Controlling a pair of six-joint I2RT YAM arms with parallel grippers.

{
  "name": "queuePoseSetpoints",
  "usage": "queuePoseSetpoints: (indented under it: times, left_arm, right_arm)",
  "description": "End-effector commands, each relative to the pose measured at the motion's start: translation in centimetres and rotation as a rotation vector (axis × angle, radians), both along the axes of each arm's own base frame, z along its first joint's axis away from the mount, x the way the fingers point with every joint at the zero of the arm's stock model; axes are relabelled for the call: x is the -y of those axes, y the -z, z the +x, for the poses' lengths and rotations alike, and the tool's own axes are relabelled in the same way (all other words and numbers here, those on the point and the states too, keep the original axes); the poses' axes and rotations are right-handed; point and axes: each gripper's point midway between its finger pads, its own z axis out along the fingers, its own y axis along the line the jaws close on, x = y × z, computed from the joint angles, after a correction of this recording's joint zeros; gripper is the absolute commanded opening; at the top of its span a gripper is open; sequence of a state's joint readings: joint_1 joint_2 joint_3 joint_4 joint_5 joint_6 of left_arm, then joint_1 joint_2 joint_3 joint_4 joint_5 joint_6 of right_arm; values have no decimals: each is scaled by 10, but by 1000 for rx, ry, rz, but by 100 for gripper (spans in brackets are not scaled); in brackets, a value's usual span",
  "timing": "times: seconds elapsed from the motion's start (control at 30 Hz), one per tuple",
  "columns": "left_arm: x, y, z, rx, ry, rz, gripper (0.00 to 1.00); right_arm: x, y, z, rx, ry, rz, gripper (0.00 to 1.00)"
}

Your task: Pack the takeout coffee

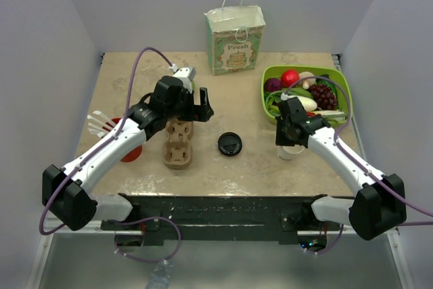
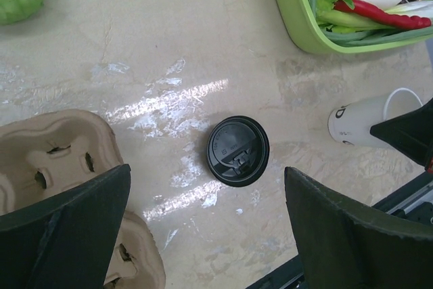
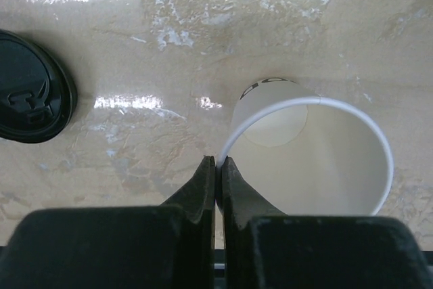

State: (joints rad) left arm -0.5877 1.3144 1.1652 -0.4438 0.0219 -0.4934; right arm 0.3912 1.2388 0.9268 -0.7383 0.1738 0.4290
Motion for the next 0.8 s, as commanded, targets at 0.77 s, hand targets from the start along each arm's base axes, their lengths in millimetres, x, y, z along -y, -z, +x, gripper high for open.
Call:
queuePoseSetpoints:
  times: [0.77]
  left_arm:
    - [-5, 3, 9, 7, -37, 62, 100]
  right_arm:
    - [-178, -24, -65, -3, -440, 92, 35]
